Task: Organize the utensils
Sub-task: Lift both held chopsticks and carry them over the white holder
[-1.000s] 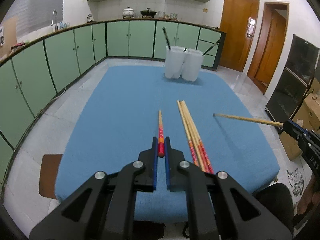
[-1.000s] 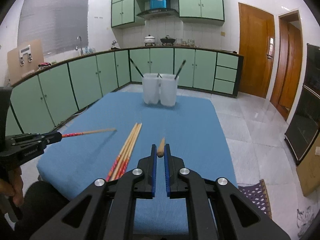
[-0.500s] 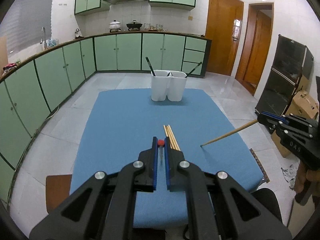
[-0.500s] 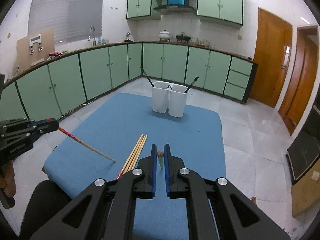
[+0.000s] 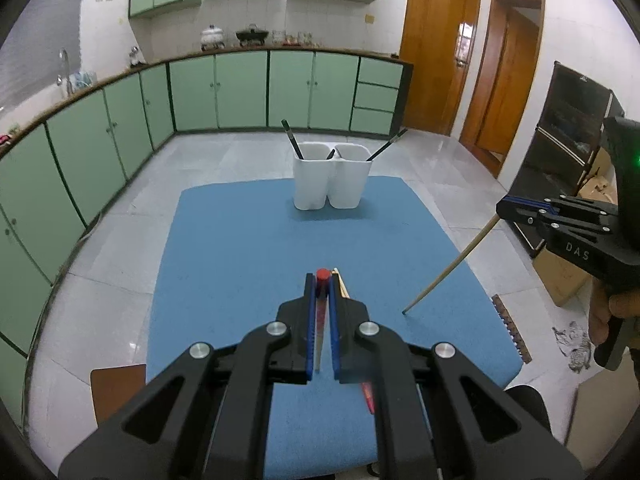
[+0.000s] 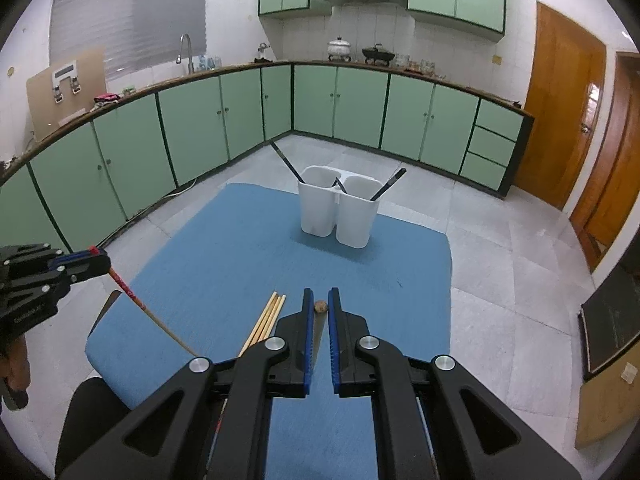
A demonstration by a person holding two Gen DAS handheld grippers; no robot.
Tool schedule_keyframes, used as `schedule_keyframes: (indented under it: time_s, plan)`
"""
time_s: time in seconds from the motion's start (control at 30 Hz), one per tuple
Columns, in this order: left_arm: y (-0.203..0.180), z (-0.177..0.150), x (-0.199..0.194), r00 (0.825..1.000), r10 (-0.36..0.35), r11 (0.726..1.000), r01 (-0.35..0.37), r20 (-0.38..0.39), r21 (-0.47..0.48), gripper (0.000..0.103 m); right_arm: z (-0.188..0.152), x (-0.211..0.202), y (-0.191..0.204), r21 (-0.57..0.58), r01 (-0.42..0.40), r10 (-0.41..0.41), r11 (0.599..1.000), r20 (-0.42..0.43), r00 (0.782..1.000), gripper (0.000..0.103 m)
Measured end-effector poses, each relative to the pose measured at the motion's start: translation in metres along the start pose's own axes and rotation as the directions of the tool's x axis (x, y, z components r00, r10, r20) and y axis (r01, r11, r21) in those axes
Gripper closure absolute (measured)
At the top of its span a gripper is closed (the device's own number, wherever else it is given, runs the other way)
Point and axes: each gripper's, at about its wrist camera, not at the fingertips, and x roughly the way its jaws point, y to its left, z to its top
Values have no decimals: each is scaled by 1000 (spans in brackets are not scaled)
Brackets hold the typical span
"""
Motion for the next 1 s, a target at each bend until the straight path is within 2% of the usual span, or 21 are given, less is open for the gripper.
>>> schedule_keyframes:
  time_s: [0.2,0.37,0.5,0.7,1.0]
  plan:
    - [13,22,9,999,-11,1000,11,-31,7,98,21,-1,0,4,-4,4,1000,-12,1000,96]
    - [10,46,5,1000,-10,999,11,-15,47,98,42,-5,-6,6,7,-7,1000,-17,1000,96]
    - [6,77,-3,999,-8,997,5,34,73,98,70,-13,-11,17,16,-16,1000,-4,1000,96]
    - [-3,141,-12,991,-16,997,7,131,73,98,125,-22,-21,49,20,-21,999,21,1000,96]
    - [-16,220,14,970,-9,998,-7,245,62,98,204,-8,-42,141,28,-44,990,113,993,96]
